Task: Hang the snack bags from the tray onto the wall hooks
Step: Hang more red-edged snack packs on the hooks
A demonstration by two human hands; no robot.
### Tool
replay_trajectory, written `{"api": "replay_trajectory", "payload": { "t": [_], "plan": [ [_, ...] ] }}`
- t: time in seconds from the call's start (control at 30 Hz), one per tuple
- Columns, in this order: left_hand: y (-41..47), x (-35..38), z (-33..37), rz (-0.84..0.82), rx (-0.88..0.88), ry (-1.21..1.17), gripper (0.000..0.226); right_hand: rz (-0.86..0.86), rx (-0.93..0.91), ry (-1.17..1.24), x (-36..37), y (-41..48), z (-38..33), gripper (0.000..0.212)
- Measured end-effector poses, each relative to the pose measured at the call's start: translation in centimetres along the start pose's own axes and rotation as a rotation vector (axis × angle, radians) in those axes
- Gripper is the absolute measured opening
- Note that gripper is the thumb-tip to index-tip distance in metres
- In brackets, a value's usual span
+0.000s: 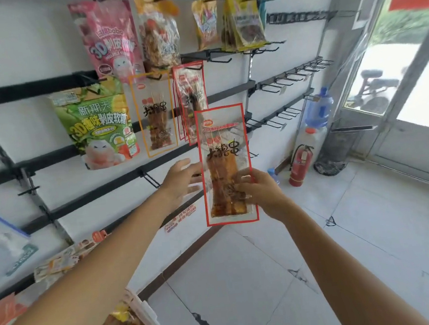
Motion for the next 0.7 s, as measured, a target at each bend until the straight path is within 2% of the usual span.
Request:
{"api": "replay_trajectory", "payload": {
  "t": [0.07,0.17,0.3,0.47,0.63,0.7],
  "plan": [
    [0.7,-0.5,0.5,-0.054,0.039,-0.046,0.060,-0.058,0.039,0.022,-0.3,0.4,0.3,0.014],
    [1.6,-0.6,1.3,-0.098,0.127,0.025,0.041,-0.087,0.073,0.035,-0.3,1.6,1.4,0.014],
    [2.7,-0.3,1.4,-0.001,0.147,0.056,0.018,-0.175,0.089,0.069,0.5,3.3,2.6,0.017],
    [4.9,0.1,1.9,0.104,0.210,0.130,0.003,-0.205,-0.033,0.106,1.2,6.7,2.1,0.015],
    [7.4,1.4,3.4,0.147,0.261,0.275,0.007,-0.146,-0.178,0.290,-0.4,13.5,-2.4,0.019],
    [8.3,2.1,4.0,0.192,0.291,0.319,0.012,-0.185,-0.218,0.309,-0.9,15.8,-4.9,0.020]
  ]
}}
Point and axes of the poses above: each hand's wrist, its own y-axis towards the middle knuckle, its own x-axis out of the palm, z = x × y, the point moved 2 cm from there along y, towards the middle knuckle, and after that the axes turned 5 degrees about z, right-handed, at the moved point
